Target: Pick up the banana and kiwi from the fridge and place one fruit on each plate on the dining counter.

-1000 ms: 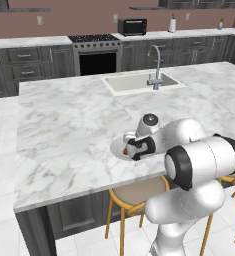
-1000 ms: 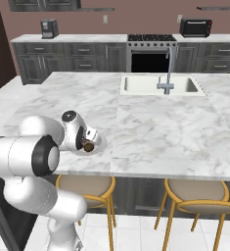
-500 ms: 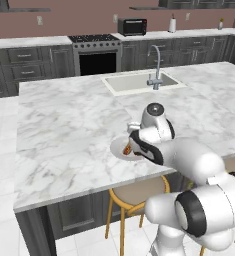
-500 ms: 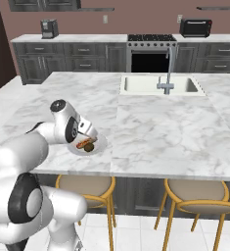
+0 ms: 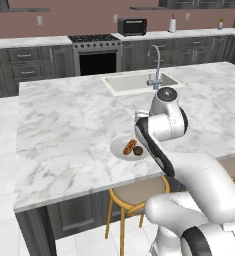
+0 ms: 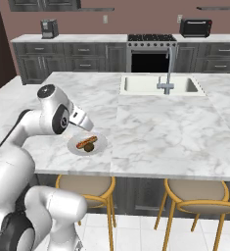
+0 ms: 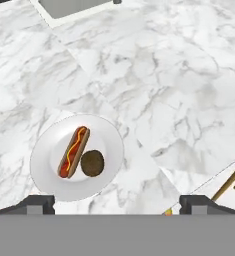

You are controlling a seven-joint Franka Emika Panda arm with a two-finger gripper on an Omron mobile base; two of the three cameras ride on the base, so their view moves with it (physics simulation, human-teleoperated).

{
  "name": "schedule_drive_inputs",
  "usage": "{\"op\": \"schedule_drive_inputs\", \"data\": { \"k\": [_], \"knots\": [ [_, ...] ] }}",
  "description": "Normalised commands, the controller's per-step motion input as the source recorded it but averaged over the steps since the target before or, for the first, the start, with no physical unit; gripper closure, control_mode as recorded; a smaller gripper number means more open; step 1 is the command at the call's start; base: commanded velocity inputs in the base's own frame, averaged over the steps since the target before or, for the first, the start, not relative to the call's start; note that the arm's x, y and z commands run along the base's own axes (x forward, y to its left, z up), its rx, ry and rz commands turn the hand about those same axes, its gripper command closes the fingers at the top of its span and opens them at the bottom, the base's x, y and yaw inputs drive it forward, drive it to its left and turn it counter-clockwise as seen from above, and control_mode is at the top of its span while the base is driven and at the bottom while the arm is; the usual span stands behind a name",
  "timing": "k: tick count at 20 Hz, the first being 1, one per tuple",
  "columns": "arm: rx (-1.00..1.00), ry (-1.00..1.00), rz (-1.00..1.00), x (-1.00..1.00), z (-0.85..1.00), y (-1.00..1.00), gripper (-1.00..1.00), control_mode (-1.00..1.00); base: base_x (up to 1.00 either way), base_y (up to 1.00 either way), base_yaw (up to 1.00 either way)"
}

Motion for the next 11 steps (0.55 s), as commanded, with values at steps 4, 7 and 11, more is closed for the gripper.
{"op": "schedule_drive_inputs", "data": {
  "k": [4,7,11],
  "knots": [
    [0.00,-0.12,-0.01,-0.95,0.53,-0.05,-1.00,-1.00,0.00,0.00,0.00],
    [0.00,-0.15,0.00,-0.99,0.56,-0.02,-1.00,-1.00,0.00,0.00,0.00],
    [0.00,-0.17,0.00,-0.93,0.62,-0.01,-1.00,-1.00,0.00,0.00,0.00]
  ]
}}
